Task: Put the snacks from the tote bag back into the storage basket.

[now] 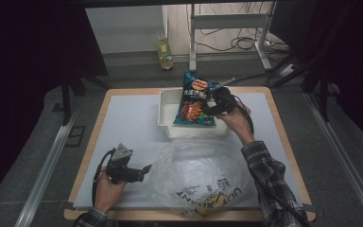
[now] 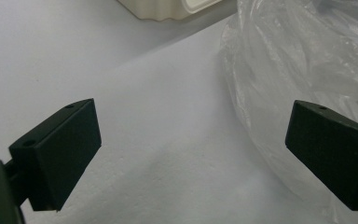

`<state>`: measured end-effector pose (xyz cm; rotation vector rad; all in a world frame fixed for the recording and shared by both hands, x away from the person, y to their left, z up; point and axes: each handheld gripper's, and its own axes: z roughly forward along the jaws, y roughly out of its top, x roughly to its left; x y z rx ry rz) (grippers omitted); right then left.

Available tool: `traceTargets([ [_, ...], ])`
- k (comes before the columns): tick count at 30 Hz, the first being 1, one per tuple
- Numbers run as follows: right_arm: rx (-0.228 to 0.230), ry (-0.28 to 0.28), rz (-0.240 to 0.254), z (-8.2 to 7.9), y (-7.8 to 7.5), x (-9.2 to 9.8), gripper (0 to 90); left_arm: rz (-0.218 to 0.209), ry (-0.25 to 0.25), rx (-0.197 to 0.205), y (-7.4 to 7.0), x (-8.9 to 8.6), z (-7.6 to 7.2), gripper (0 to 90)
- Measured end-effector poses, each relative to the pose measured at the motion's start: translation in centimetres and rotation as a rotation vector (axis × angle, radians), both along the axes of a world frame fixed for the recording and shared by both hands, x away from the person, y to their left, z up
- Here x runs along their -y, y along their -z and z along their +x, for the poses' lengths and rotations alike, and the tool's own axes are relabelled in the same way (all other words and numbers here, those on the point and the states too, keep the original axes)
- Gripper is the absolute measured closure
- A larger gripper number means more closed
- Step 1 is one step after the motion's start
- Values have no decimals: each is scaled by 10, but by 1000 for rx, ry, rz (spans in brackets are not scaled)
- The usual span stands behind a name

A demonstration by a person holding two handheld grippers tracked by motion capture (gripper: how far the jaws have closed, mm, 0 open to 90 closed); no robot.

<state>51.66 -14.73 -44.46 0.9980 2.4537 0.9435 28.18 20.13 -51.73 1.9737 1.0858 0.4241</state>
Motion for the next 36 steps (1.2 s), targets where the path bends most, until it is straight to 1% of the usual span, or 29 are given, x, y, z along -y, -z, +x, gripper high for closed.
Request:
traceTargets([
  [4,0,-2,19,-3,-1,2,228,2,1,2,0,0,0,36],
  [9,0,-14,30,-8,-1,3,218,13,-2,2,0,0,0,36],
  [15,7,-36,33,-14,-2,2,207,14,-1,3,0,0,0,35],
  [18,10,-46,39,-17,-3,2,202,25,5,4,1,0,0,37],
  [22,0,-57,44,-20,-4,1,192,24,13,8,0,0,-1,37],
  [26,8,-64,43,-25,-4,0,161,31,14,4,1,0,0,36],
  [31,10,-79,38,-31,-4,-3,135,27,15,9,1,0,0,35],
  [36,18,-91,44,-37,-6,-4,124,1,18,11,0,-1,0,29],
])
